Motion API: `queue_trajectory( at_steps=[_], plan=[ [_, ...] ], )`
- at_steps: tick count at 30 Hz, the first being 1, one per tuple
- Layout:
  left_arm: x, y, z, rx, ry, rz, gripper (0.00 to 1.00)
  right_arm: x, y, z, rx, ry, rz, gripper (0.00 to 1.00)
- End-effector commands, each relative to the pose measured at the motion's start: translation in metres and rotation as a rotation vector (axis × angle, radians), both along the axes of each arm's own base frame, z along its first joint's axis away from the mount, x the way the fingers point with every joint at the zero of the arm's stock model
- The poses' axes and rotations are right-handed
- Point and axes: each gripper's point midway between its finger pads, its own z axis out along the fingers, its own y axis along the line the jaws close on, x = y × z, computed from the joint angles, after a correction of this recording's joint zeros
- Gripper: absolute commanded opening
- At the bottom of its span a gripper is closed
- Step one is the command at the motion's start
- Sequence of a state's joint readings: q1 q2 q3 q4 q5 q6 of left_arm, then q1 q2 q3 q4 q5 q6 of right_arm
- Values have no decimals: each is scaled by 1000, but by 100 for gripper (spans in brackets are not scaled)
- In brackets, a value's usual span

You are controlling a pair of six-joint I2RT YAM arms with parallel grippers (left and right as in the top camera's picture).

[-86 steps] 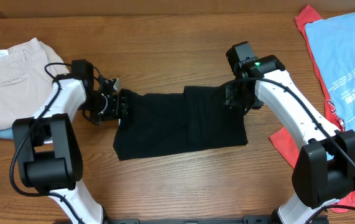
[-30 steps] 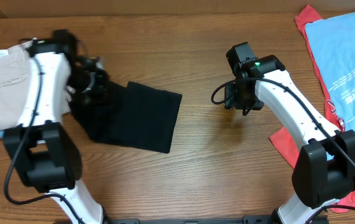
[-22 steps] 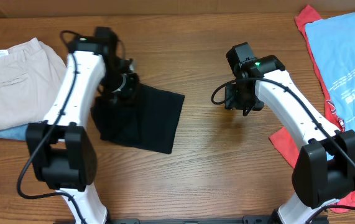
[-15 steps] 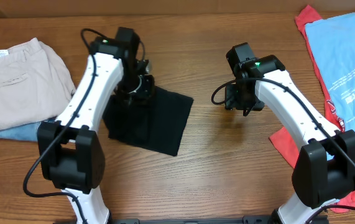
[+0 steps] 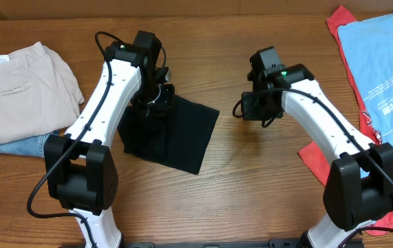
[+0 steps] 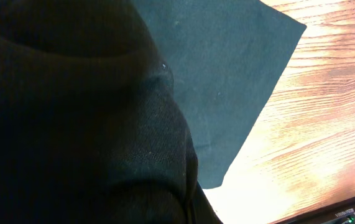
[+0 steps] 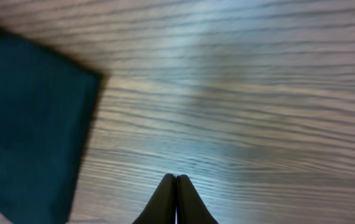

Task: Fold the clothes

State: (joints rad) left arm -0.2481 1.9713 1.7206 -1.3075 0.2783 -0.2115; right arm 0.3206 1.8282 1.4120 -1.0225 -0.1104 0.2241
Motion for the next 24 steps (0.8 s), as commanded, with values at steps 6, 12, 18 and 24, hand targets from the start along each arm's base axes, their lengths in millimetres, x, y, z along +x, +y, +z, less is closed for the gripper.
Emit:
queue_trajectory(
  at_steps=[6, 12, 18, 24],
  plan=[
    [8, -2, 3, -6, -27, 18, 4, -19, 60, -11, 207, 12, 135, 4],
    [9, -2, 3, -6, -30, 17, 4, -20, 88, -24, 236, 4, 193, 4],
    [9, -2, 3, -7, -29, 17, 4, -22, 103, -47, 238, 31, 208, 4],
    [7, -5, 3, -15, -23, 17, 4, -24, 107, -80, 220, 84, 205, 4]
  ],
)
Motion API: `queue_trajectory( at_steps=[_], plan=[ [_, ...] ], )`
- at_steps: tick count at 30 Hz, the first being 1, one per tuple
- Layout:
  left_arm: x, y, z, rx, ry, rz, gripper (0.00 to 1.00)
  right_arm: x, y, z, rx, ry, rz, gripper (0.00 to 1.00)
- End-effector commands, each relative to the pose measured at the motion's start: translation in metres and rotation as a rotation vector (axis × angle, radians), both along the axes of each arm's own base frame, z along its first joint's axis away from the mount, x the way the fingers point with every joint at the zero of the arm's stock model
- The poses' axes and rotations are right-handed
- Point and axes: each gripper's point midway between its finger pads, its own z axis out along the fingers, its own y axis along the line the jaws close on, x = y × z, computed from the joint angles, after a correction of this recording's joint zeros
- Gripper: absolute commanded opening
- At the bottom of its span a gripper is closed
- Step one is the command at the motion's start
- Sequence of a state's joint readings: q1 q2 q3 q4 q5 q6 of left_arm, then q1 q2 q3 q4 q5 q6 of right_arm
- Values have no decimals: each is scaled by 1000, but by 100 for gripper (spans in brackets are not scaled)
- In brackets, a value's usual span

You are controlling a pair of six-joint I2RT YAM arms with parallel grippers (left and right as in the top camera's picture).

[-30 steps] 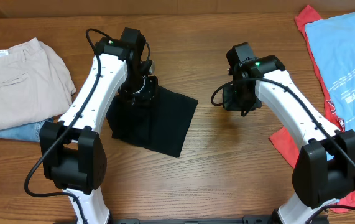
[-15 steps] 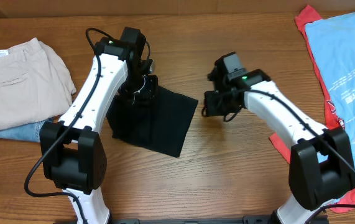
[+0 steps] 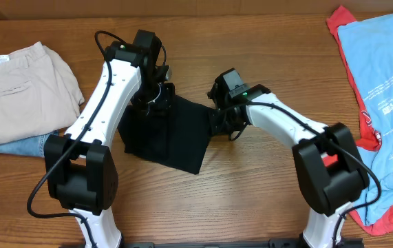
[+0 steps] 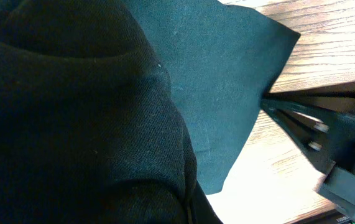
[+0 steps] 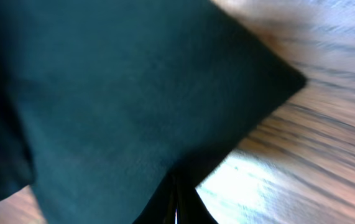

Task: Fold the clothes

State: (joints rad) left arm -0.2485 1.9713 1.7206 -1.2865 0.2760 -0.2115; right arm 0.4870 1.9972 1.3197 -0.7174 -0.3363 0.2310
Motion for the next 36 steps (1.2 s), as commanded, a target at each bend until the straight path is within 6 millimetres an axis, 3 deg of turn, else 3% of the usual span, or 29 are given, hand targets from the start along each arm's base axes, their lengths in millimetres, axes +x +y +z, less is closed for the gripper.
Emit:
queue_trajectory(
  at_steps=[1, 14, 24, 28, 36],
  plan=[
    [2, -5, 4, -15, 0, 16, 4, -6, 2, -18, -9, 41, 3, 4],
    [-15, -54, 12, -143, 27, -71, 4, -8, 1, -26, -18, 59, 2, 4],
    [-19, -57, 8, -88, 18, -86, 8, -8, 1, -26, -18, 60, 2, 4],
    [-21, -60, 7, -81, 17, -98, 19, -9, 3, -25, -6, 67, 5, 4],
    [-27, -70, 8, -83, 20, -124, 24, -10, 3, -25, -7, 69, 5, 4]
  ],
)
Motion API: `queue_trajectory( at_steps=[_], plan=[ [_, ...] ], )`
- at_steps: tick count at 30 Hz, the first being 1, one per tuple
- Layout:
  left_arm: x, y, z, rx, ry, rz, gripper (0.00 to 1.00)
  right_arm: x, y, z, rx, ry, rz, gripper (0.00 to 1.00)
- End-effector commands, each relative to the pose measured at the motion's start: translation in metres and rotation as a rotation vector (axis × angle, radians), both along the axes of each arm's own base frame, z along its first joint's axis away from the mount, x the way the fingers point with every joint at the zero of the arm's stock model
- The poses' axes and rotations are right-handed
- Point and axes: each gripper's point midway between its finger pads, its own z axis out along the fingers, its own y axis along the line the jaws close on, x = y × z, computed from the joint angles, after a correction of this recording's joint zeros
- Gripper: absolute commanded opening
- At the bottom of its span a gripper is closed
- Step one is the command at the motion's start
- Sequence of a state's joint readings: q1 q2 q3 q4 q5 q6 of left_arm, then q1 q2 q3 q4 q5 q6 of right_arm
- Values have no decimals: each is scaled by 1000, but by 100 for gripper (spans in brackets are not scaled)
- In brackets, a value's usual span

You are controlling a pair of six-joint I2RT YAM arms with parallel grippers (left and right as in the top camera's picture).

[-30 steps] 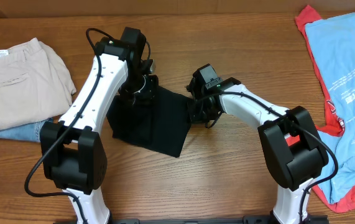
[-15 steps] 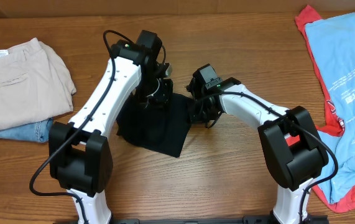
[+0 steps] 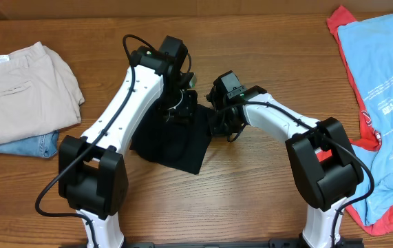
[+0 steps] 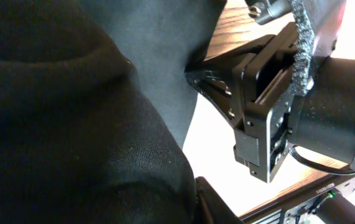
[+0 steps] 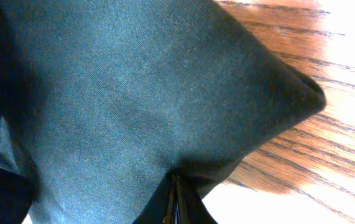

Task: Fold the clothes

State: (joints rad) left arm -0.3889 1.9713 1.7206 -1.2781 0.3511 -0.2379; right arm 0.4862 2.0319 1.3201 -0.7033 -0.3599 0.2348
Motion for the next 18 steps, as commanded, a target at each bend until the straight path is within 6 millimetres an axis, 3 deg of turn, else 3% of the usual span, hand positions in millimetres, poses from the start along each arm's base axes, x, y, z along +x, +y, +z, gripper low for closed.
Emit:
queue_trajectory(
  at_steps=[1, 6, 18],
  plan=[
    [-2, -10, 3, -11, -3, -9, 27, -8, 0, -14, -19, 39, 4, 4],
    [-10, -16, 4, -11, 19, -23, 37, -8, 0, -14, -19, 39, 5, 4],
    [-16, -24, 7, -49, 40, -33, 40, -8, 0, -14, -19, 39, 5, 4]
  ],
)
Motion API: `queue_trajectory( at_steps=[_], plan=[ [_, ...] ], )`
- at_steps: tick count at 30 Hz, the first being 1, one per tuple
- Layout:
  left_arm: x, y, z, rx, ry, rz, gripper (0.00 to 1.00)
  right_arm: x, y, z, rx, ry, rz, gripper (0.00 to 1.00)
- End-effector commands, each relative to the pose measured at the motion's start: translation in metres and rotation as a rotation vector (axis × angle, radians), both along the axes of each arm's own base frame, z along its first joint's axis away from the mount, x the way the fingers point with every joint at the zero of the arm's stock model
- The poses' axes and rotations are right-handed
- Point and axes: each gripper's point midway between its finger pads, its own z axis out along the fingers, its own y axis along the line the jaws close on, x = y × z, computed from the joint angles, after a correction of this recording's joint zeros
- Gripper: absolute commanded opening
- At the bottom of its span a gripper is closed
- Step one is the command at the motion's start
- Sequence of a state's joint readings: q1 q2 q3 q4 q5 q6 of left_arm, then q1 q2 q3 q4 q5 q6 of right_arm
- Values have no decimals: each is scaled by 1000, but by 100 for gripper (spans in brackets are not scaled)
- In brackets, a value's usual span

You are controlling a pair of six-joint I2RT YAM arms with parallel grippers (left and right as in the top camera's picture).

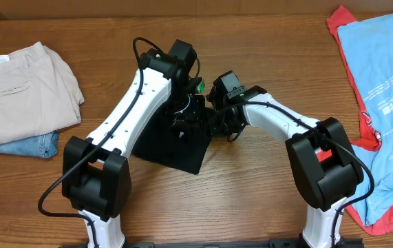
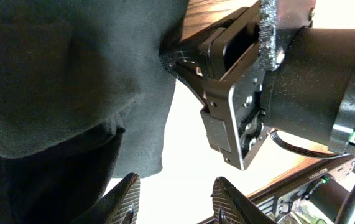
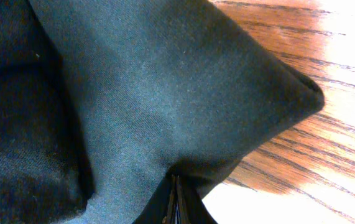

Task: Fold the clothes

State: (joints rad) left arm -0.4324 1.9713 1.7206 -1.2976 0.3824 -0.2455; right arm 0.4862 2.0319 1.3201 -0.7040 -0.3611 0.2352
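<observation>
A black garment [image 1: 160,146] lies partly folded mid-table, a thicker fold [image 2: 46,93] heaped on its flat layer. My left gripper [image 2: 180,200] hangs open just above its right part, nothing between the fingers [image 2: 129,194]. It shows in the overhead view as the left gripper [image 1: 188,121]. My right gripper [image 3: 176,200] is shut, its tips pressed against the garment's right edge near the corner [image 3: 311,99]. The right gripper [image 1: 217,124] sits close beside the left one.
Beige trousers [image 1: 17,86] lie on blue jeans [image 1: 34,146] at the far left. A light blue shirt [image 1: 382,69] over a red one [image 1: 320,160] is piled at the right edge. Bare wooden table [image 1: 251,200] runs along the front.
My left gripper has opened and let go of the black fold, which now rests on the garment's right part. It shifted slightly right. The right gripper stays shut at the garment's edge.
My left gripper held a fold of the black garment at its far left part while the right gripper hovered shut over bare wood. The right gripper then sat at the garment's right edge. The left gripper was then farther right with the fold, and now it is open.
</observation>
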Motion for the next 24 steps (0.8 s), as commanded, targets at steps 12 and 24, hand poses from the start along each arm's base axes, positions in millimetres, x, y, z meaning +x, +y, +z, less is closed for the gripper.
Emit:
queue_trajectory(
  at_steps=[12, 24],
  plan=[
    [52, 77, 60, 225, -305, 159, 38, -9, -1, -14, -22, 43, 5, 4],
    [26, 135, -2, 388, -81, 299, 35, -10, -2, -14, -25, 48, 5, 4]
  ],
)
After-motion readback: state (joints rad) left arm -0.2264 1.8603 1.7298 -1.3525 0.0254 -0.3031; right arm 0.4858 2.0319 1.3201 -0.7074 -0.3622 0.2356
